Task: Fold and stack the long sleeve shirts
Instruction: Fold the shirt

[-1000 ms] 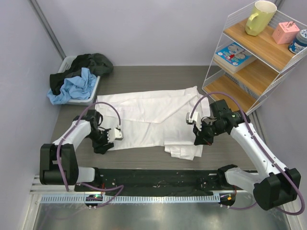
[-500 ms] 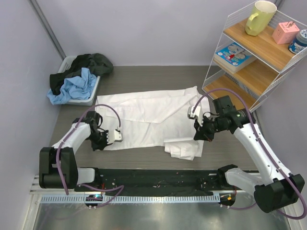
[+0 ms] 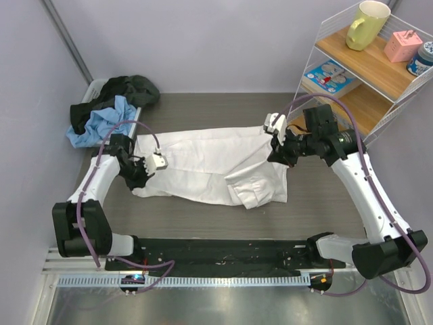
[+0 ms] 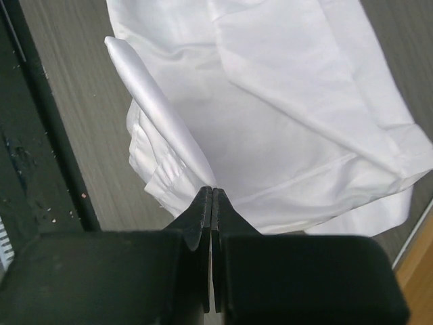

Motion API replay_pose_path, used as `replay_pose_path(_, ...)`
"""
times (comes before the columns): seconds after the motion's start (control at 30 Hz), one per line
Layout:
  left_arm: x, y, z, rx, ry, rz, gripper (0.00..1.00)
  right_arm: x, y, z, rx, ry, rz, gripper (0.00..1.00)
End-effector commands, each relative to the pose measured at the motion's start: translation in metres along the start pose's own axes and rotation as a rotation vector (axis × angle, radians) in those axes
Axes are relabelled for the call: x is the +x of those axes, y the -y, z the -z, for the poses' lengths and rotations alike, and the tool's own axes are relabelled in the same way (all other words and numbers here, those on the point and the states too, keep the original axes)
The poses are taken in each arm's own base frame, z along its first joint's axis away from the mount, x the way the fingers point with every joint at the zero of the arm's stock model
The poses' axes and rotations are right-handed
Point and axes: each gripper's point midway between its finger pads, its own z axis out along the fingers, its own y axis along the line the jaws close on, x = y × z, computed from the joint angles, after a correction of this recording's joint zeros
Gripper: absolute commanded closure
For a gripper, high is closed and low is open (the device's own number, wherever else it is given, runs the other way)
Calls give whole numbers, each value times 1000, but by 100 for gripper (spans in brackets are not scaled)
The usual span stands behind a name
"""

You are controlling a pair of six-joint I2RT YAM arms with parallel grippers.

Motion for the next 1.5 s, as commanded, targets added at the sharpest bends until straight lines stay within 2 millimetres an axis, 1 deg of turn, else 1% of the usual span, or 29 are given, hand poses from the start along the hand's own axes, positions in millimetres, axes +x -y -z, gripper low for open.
replay_pose_path(0.0, -14, -34, 14, -68, 85, 124, 100, -41, 40, 8, 98, 73, 89, 99)
replay_pose_path(0.03, -14, -39, 12, -63, 88, 147, 100, -51, 46, 12, 120, 90, 109, 99)
replay_pose_path(0.07, -19, -49, 17, -86, 105, 157, 100, -56, 55, 11, 135, 98, 117, 99)
replay_pose_path(0.1, -19, -53, 18, -91, 112, 177, 100, -58, 62, 7, 139, 99, 116, 99)
replay_pose_path(0.17, -20, -62, 18, -104, 117, 186, 100, -73, 78, 11, 177, 126, 141, 99)
replay_pose_path(0.2, -22, -68, 18, -124, 125, 192, 100, -73, 86, 5, 179, 121, 132, 99)
replay_pose_path(0.23, -24, -72, 18, -132, 130, 195, 100, -84, 94, 9, 205, 142, 154, 99)
replay_pose_path(0.27, -23, -76, 15, -133, 129, 203, 100, -87, 100, 9, 217, 146, 159, 99)
replay_pose_path(0.3, -26, -82, 17, -152, 138, 215, 100, -88, 105, 8, 225, 148, 165, 99)
replay_pose_path(0.33, -26, -86, 16, -154, 138, 223, 100, -92, 115, 6, 238, 152, 175, 99)
replay_pose_path(0.37, -26, -88, 12, -146, 135, 234, 100, -93, 121, 4, 249, 148, 180, 99)
replay_pose_path(0.4, -28, -96, 13, -165, 140, 236, 100, -94, 128, 5, 261, 147, 184, 99)
replay_pose_path(0.43, -27, -98, 12, -170, 139, 256, 100, -96, 136, 1, 266, 147, 187, 99)
replay_pose_path(0.5, -27, -105, 9, -180, 138, 272, 100, -99, 146, 2, 282, 151, 191, 99)
replay_pose_path(0.53, -27, -112, 8, -206, 139, 280, 100, -104, 152, 3, 294, 160, 201, 99)
replay_pose_path(0.6, -26, -117, 7, -224, 137, 284, 100, -104, 160, -1, 298, 159, 202, 99)
replay_pose_path(0.63, -24, -123, 7, -249, 135, 292, 100, -104, 165, -4, 302, 160, 208, 99)
replay_pose_path(0.7, -22, -128, 3, -260, 126, 297, 100, -106, 171, -7, 311, 165, 216, 99)
replay_pose_path(0.77, -20, -134, 2, -282, 119, 306, 100, -103, 178, -13, 317, 160, 217, 99)
replay_pose_path(1.0, -13, -139, -10, -276, 99, 324, 100, -106, 193, -29, 316, 184, 247, 99)
replay_pose_path(1.3, -4, -146, -21, -294, 72, 344, 100, -89, 203, -51, 294, 158, 276, 99)
replay_pose_path(1.47, 0, -147, -24, -305, 60, 349, 100, -84, 210, -62, 305, 168, 301, 99)
